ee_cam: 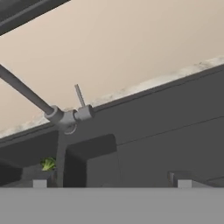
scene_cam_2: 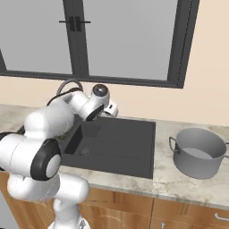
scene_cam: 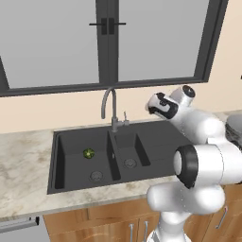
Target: Dump the broccoli from the pot into the sink. Then turn on the water and wash the broccoli. Then turn off the water and put the broccoli back in the pot.
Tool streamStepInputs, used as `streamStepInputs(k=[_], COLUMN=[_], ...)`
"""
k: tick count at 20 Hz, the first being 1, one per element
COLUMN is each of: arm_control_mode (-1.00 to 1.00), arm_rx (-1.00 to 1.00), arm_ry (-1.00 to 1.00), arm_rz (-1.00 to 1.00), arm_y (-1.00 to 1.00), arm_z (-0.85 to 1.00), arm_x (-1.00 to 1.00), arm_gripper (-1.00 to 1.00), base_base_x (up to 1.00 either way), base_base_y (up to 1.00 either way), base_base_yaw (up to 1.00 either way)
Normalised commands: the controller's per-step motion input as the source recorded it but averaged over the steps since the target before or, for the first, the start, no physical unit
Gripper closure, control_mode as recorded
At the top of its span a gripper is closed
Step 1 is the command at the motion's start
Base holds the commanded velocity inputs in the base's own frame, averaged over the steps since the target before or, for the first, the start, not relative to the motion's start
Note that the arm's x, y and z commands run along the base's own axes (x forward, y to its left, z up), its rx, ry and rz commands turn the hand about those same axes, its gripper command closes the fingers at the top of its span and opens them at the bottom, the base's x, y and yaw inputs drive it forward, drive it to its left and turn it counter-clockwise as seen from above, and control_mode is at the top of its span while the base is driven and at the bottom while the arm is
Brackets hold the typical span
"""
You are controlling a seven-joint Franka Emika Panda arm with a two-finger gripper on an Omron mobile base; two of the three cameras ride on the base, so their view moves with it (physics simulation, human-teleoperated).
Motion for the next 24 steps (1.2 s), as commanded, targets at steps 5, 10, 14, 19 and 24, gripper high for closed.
streamStepInputs(k=[5, 10, 14, 19, 24], arm_control_mode=[-1.00, -1.00, -1.00, -1.00, -1.00], arm_rx=[0.02, 0.01, 0.00, -0.04, -0.11], arm_ry=[0.21, 0.27, 0.22, 0.05, -0.02], arm_rz=[0.00, 0.00, 0.00, 0.00, 0.00], arm_y=[0.17, 0.46, 0.73, 0.97, 1.00], arm_z=[0.87, 0.55, 0.14, 0.00, -0.14], arm_x=[-1.00, -0.92, -0.78, -0.59, -0.31], arm_gripper=[-1.00, -1.00, -1.00, -1.00, -1.00], base_base_x=[0.00, 0.00, 0.00, 0.00, 0.00], base_base_y=[0.00, 0.00, 0.00, 0.00, 0.00], base_base_yaw=[0.00, 0.00, 0.00, 0.00, 0.00])
